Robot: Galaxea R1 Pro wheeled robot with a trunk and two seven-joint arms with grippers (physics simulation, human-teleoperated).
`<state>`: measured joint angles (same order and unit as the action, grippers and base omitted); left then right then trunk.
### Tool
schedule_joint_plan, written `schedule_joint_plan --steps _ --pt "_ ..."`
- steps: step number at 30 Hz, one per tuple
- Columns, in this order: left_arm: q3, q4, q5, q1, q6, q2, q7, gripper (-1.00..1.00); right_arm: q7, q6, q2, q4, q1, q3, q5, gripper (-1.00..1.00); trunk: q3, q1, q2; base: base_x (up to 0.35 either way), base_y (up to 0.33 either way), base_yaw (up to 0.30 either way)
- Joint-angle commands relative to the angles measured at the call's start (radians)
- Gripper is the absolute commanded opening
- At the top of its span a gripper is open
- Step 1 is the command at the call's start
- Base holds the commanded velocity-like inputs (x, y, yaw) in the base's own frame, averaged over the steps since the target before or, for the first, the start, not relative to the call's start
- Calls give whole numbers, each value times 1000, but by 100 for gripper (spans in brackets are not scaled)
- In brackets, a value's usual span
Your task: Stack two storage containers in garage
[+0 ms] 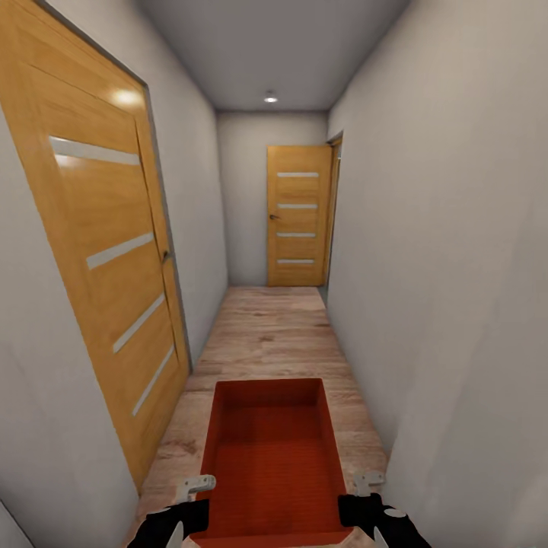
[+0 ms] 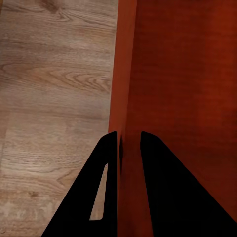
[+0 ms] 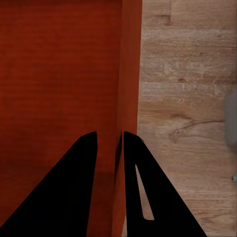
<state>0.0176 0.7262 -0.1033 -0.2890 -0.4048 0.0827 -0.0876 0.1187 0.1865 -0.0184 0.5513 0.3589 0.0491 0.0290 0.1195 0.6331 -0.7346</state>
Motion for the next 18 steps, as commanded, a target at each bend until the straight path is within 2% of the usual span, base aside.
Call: schedule_joint_plan --steps 1,18 --pt "5 4 25 -1 24 -9 -12 -100 -4 5 3 -1 0 3 -11 -100 2 1 -1 320 0 -1" --pt "5 4 25 -1 24 -9 -12 -100 -4 5 3 -1 0 3 -12 -100 2 1 -1 320 0 0"
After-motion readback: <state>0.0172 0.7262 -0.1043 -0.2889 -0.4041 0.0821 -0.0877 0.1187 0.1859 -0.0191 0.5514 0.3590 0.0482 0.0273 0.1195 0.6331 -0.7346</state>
